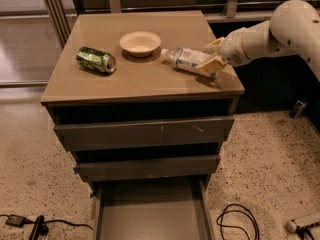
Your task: Pick blue plastic bottle from bottom drawer and place on counter
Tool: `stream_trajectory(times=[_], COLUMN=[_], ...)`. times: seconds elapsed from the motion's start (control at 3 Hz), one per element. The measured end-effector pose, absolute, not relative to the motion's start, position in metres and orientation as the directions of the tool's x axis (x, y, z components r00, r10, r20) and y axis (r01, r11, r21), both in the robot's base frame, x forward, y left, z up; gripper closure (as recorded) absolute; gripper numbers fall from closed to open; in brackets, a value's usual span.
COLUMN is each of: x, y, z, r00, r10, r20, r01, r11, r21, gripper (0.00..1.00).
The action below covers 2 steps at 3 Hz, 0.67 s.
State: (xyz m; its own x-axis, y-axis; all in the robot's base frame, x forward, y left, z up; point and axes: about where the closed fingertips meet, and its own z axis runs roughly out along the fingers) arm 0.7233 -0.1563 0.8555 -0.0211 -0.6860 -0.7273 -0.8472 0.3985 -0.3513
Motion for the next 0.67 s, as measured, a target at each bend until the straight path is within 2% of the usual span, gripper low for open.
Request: stream_trajectory(times=[0.67], x=[0.7233], y=[-0.1564], z=[0.8553], r00=[-0.021], r10=[-0.686], r20=[-0.727], r01=[-0.847], r11=[0.398], r21=[-0.351], gripper=[0.50])
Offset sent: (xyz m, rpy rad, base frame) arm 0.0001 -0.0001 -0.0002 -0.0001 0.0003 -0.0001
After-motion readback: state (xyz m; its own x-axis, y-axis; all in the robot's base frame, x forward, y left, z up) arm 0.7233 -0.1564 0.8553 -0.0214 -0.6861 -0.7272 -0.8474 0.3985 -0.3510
